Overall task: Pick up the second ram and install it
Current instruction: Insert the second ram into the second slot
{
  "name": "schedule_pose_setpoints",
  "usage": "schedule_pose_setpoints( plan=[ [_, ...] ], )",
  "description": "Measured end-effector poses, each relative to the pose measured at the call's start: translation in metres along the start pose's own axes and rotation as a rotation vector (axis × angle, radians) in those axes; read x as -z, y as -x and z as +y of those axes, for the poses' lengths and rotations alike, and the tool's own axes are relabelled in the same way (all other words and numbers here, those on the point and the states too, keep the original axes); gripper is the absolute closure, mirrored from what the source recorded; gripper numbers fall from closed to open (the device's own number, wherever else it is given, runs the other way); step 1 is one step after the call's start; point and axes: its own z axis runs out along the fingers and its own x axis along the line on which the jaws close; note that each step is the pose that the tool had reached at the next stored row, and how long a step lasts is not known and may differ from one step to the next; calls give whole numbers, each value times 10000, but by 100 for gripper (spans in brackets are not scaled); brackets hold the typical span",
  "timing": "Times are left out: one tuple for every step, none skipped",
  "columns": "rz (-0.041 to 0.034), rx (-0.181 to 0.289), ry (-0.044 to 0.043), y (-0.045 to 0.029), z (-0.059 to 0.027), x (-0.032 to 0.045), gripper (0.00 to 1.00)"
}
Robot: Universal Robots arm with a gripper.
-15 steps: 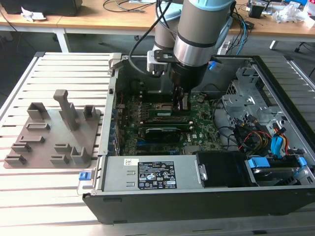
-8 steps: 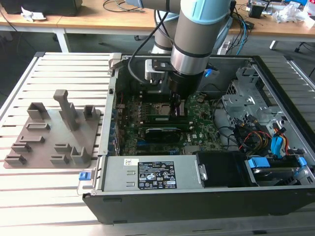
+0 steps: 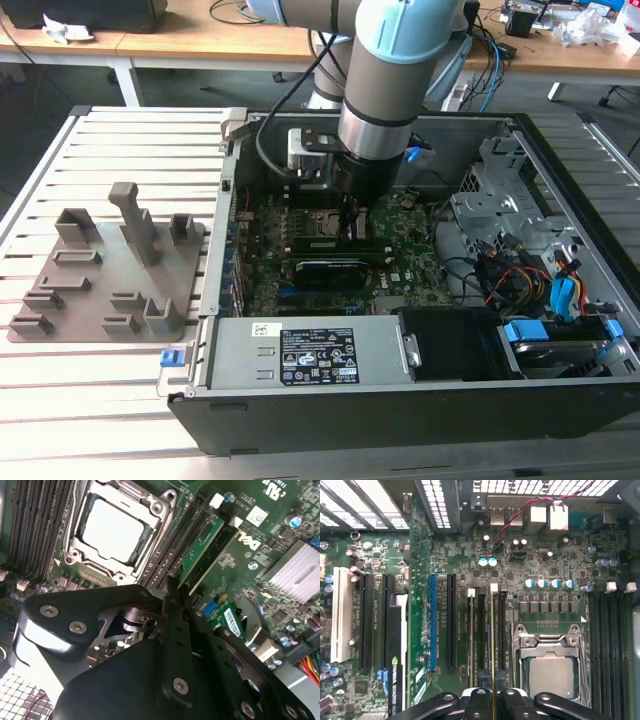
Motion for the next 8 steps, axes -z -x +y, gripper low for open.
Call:
schedule_pose_setpoints(
  plan=[
    [-62,5,0,1,0,-7,86],
    [-124,7,0,0,0,-14,86],
    [-151,8,0,0,0,-22,86],
    [-150,9,2,-2,-1,-25,86],
    [-152,10,1,-3,-1,-26,86],
    [-152,12,1,-12,-2,-26,86],
    [-151,10,2,-22,-1,-25,86],
    [-151,9,1,-24,-1,-26,86]
  ],
)
